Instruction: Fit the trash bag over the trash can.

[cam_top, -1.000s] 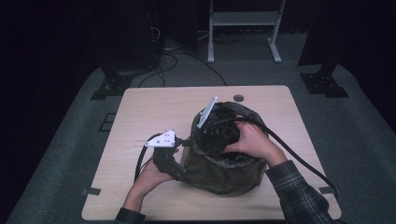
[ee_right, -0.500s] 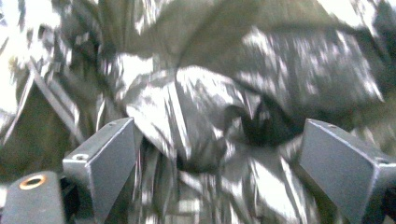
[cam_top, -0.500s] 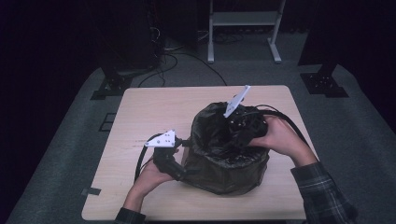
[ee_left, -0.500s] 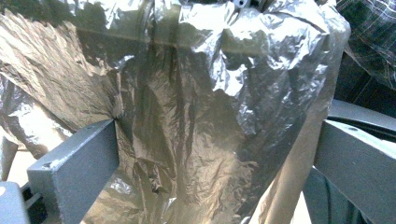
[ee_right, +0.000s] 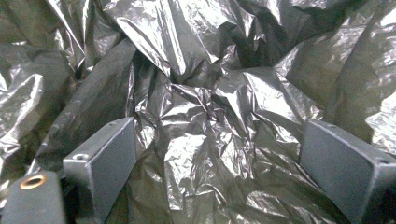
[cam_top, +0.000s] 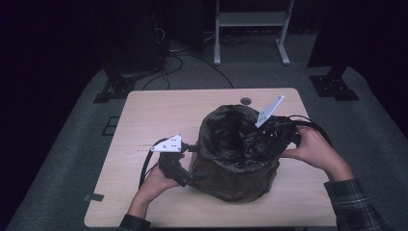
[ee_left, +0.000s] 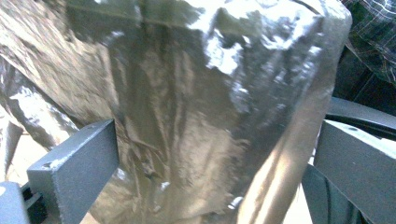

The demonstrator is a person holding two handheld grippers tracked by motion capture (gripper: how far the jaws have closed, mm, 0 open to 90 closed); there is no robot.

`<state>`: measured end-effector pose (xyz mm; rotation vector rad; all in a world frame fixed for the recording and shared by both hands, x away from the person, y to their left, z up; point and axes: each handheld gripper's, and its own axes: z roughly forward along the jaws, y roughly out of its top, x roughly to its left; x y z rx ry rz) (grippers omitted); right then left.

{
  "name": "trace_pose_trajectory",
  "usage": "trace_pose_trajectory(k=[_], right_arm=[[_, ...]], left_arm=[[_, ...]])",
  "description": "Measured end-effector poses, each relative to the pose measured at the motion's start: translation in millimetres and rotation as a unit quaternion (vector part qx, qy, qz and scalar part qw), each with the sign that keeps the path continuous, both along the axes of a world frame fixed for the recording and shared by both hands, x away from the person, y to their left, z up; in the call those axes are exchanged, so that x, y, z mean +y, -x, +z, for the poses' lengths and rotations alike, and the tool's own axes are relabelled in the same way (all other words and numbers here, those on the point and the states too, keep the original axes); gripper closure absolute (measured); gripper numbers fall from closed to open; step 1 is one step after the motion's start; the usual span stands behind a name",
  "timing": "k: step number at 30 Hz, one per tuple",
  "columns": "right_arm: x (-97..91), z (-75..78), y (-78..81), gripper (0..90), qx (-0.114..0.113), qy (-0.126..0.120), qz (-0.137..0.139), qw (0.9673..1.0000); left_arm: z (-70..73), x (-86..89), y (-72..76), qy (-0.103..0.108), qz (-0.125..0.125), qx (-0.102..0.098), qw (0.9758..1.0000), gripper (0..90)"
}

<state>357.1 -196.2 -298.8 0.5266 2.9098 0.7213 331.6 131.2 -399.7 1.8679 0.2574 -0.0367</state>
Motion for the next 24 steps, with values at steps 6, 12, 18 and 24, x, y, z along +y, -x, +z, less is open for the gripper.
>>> trace_pose_trajectory(k=[6,12,18,24], right_arm=[[-6.9,12.3,1.9,10.0,-0.019,-0.042,-0.003,0.9989],[-27.1,23.8,6.5,10.0,-0.044,-0.097,-0.023,0.9941],[-51.7,27.8,15.1,10.0,-0.061,-0.131,-0.046,0.9884],[-77.7,23.0,26.2,10.0,-0.066,-0.161,-0.069,0.9824]], left_arm=[[-0.2,1.3,-0.5,-0.002,0.001,0.001,1.0,0.0],[2.1,7.7,-0.3,0.001,0.009,0.001,1.0,0.0],[6.1,15.6,-0.1,0.004,0.017,-0.004,0.9998,0.0],[10.6,29.8,1.5,0.011,0.035,-0.008,0.9993,0.0]])
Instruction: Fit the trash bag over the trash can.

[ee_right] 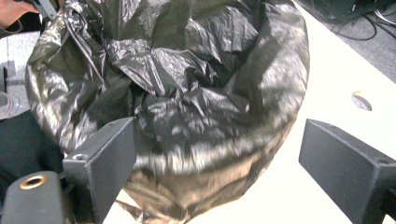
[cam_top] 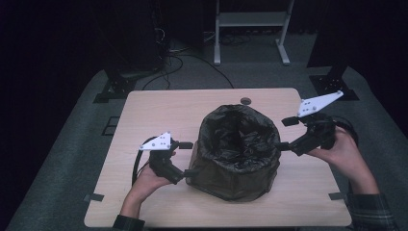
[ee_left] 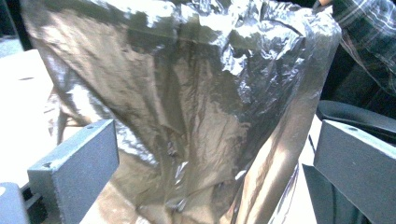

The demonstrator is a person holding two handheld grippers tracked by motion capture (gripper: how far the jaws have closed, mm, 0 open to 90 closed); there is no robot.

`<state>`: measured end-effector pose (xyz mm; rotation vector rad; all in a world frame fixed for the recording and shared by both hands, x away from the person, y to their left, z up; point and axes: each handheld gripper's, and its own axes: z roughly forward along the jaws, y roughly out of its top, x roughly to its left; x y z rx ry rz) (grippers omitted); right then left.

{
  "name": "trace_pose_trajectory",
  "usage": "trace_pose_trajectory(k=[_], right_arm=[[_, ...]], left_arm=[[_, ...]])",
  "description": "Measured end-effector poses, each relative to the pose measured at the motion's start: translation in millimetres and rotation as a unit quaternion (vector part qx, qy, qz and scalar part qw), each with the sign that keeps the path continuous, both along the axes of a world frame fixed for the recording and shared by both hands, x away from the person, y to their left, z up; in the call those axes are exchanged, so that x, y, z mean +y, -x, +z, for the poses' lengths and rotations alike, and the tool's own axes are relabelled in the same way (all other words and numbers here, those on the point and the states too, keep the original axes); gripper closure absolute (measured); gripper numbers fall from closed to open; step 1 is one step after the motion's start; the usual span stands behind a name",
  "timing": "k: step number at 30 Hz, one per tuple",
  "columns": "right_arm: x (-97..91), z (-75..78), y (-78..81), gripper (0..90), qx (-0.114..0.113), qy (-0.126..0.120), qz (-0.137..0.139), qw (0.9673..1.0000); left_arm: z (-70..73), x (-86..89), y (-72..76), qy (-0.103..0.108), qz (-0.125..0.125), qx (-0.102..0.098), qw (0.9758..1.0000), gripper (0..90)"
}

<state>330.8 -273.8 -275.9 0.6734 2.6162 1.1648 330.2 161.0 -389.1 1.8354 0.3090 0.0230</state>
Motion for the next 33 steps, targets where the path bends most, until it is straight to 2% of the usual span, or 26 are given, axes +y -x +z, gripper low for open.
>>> trace_pose_trajectory(k=[6,10,18,22,29,33], right_arm=[[-22.4,-10.7,10.4,10.0,-0.001,-0.026,-0.013,0.9996],[-34.8,-18.1,16.2,10.0,-0.004,-0.036,-0.028,0.999],[-51.3,-36.5,26.3,10.0,-0.001,-0.043,-0.043,0.9982],[-56.4,-47.1,30.3,10.0,-0.001,-0.048,-0.049,0.9977],[-59.6,-68.1,35.8,10.0,-0.006,-0.046,-0.062,0.997],[-62.8,-77.1,39.5,10.0,-0.015,-0.047,-0.074,0.996]], left_arm=[[7.9,18.0,4.7,0.001,0.018,-0.009,0.9998,0.0],[12.1,28.8,10.1,-0.008,0.032,-0.014,0.9993,0.0],[11.4,51.8,27.1,-0.03,0.055,-0.009,0.998,0.0],[11.7,61.9,32.3,-0.035,0.072,-0.01,0.9967,0.0],[10.7,70.5,41.1,-0.066,0.094,-0.013,0.9933,0.0],[8.4,73.6,45.4,-0.076,0.105,-0.013,0.9915,0.0]])
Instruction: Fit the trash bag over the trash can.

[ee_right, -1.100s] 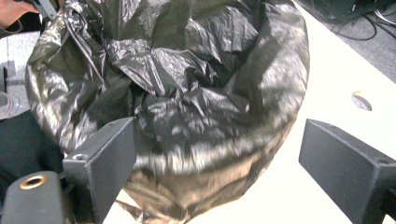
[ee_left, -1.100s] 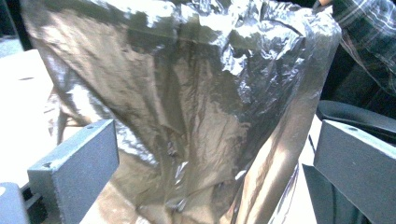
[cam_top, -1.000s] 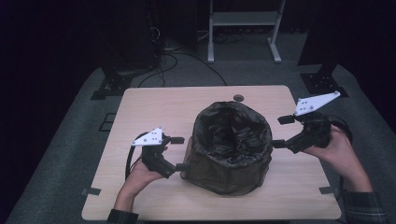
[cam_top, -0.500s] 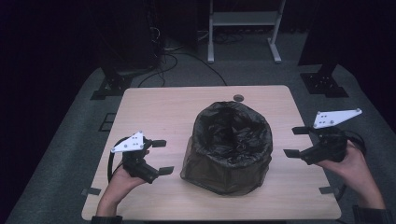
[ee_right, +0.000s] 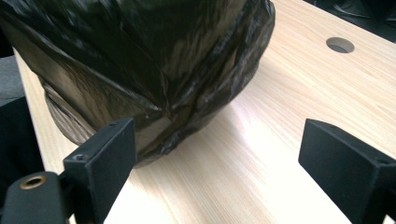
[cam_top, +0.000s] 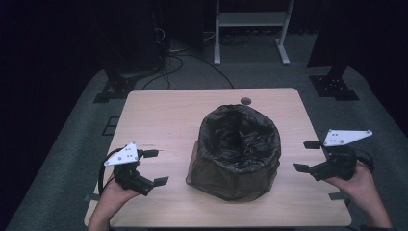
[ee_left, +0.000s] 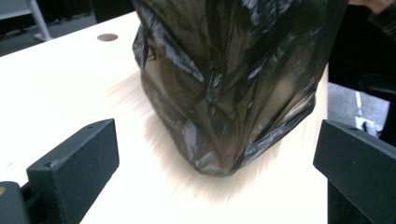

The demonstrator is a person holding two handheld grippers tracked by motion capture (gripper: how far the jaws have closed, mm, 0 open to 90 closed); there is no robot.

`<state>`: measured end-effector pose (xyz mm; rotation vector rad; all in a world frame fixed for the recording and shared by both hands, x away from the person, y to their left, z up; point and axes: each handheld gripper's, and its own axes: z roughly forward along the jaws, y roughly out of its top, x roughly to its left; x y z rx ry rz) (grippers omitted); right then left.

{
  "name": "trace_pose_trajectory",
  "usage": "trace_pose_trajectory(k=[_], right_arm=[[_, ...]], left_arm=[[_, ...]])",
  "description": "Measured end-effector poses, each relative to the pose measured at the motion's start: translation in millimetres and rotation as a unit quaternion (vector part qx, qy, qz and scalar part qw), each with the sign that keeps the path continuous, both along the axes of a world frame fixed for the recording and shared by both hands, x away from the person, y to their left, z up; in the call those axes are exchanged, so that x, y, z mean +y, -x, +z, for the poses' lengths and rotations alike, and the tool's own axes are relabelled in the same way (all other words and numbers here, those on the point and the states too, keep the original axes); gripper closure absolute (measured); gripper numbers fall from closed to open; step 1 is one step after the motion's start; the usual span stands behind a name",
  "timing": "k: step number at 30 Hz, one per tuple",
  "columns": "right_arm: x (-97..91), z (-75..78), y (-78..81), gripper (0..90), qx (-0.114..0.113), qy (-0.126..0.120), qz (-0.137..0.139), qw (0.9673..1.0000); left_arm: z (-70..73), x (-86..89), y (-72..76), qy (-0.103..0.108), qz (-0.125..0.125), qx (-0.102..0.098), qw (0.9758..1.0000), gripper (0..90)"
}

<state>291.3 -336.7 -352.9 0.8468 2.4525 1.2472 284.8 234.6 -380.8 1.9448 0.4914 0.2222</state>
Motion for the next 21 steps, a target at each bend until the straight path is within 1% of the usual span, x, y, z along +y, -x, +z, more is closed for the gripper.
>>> trace_pose_trajectory(k=[3,9,12,16,18,21], right_arm=[[-3.2,-7.1,3.3,10.0,-0.003,-0.003,-0.009,0.9999],[-10.6,-25.9,6.7,10.0,-0.006,-0.009,-0.024,0.9997],[-14.1,-35.1,7.0,10.0,-0.006,-0.01,-0.031,0.9994],[-17.8,-49.7,6.0,10.0,0.0,-0.007,-0.04,0.9992],[-19.1,-56.2,5.8,10.0,0.003,-0.005,-0.045,0.999],[-20.0,-65.0,5.1,10.0,0.006,-0.003,-0.048,0.9988]], left_arm=[[-2.8,2.4,2.4,-0.01,0.009,0.001,0.9999,0.0],[-12.4,7.1,5.8,-0.043,0.026,0.006,0.9987,0.0],[-17.5,9.5,6.2,-0.049,0.032,0.007,0.9982,0.0],[-25.3,14.3,6.1,-0.065,0.046,0.012,0.9968,0.0],[-29.9,16.6,5.6,-0.072,0.049,0.016,0.996,0.0],[-36.9,19.8,4.4,-0.082,0.054,0.019,0.995,0.0]])
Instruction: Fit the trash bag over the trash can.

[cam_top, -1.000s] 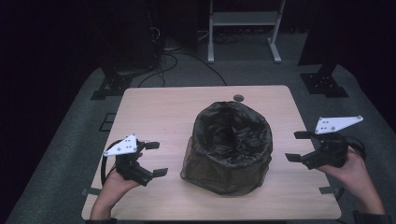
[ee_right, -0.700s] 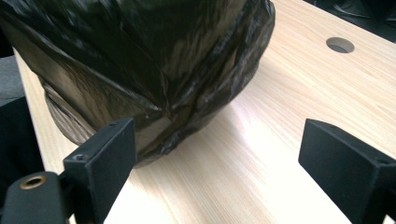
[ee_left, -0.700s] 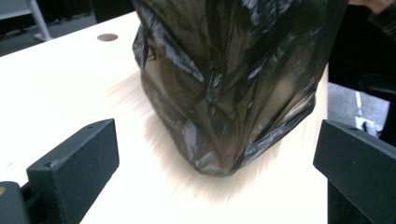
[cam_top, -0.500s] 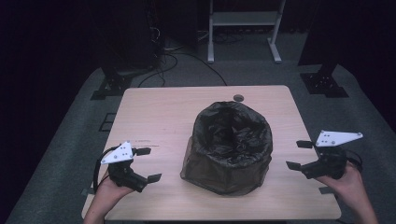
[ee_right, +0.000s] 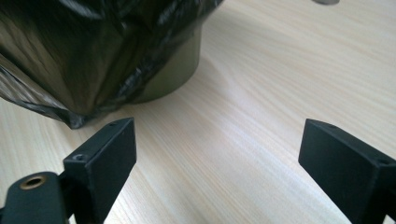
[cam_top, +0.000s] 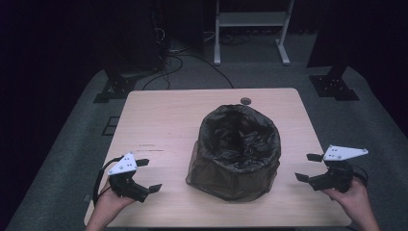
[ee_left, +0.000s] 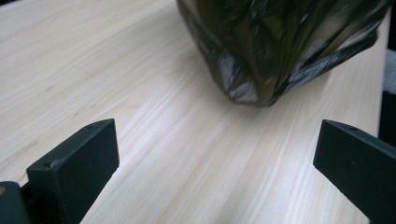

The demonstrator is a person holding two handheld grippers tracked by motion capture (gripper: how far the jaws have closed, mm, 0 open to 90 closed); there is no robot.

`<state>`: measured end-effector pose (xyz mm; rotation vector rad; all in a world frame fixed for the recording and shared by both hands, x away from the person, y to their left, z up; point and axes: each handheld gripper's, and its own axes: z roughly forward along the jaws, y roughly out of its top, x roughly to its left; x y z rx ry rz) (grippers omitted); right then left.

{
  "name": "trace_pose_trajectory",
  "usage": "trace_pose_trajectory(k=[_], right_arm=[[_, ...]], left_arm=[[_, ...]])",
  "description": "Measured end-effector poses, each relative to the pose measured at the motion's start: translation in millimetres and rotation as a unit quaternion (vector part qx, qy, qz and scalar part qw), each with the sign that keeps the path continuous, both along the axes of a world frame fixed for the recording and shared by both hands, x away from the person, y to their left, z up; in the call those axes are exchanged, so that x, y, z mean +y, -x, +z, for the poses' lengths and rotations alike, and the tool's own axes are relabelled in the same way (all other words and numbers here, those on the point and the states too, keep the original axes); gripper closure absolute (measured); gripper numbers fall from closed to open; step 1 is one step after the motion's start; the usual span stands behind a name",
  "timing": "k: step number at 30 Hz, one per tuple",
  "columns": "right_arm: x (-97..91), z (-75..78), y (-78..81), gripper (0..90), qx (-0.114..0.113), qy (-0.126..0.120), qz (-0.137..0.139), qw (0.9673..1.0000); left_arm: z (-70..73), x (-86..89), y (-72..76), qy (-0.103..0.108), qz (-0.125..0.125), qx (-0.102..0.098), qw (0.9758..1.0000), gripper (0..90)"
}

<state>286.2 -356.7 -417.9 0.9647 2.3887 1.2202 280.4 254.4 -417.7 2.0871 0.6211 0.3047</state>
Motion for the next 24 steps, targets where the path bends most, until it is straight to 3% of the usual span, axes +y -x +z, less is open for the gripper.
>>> trace_pose_trajectory(k=[10,17,24], right_arm=[[-3.7,-26.0,-2.5,10.0,0.009,0.002,-0.013,0.9999],[-7.4,-43.2,-6.1,9.9,0.024,0.007,-0.022,0.9995],[-11.1,-58.6,-8.4,9.8,0.038,0.016,-0.029,0.9987]], left_arm=[[-20.5,9.5,-5.4,-0.029,0.025,0.018,0.9991,0.0],[-32.7,9.5,-8.9,-0.057,0.033,0.035,0.9972,0.0],[-40.9,9.4,-11.7,-0.089,0.044,0.04,0.9942,0.0]])
